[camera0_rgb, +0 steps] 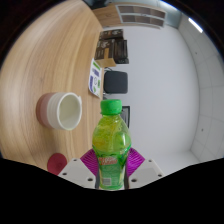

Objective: Pour water

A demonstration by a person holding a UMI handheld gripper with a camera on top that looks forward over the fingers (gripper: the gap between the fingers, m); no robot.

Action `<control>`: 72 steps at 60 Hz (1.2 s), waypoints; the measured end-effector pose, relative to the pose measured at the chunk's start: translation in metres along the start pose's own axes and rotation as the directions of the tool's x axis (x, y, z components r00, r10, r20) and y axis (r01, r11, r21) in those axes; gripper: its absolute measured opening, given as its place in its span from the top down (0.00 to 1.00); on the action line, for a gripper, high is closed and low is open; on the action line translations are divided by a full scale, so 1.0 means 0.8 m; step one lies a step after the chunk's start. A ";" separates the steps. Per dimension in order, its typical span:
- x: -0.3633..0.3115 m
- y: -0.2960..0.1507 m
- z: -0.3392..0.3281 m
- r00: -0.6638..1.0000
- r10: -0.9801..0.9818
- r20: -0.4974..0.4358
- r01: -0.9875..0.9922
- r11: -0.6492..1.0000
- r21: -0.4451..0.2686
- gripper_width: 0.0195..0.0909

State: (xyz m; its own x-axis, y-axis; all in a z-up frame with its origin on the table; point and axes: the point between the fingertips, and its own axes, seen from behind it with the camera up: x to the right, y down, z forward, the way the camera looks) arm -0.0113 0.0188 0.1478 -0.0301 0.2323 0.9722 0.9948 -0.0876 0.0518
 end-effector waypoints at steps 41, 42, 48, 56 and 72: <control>-0.075 0.084 0.035 -0.024 0.988 0.155 -0.997 -0.012 -0.080 0.82; -0.082 0.083 0.034 -0.024 0.987 0.156 -0.997 -0.012 -0.082 0.82; -0.087 0.085 0.024 -0.019 0.991 0.133 -0.999 -0.014 -0.038 0.80; -0.087 0.088 0.025 -0.022 0.995 0.093 -1.000 -0.020 -0.018 0.75; -0.115 0.093 0.000 -0.018 0.998 0.061 -0.988 -0.008 -0.152 0.14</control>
State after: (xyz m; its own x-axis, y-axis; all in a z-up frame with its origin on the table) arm 0.0653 -0.0090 0.0624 0.9993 -0.0324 0.0205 0.0069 -0.3757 -0.9267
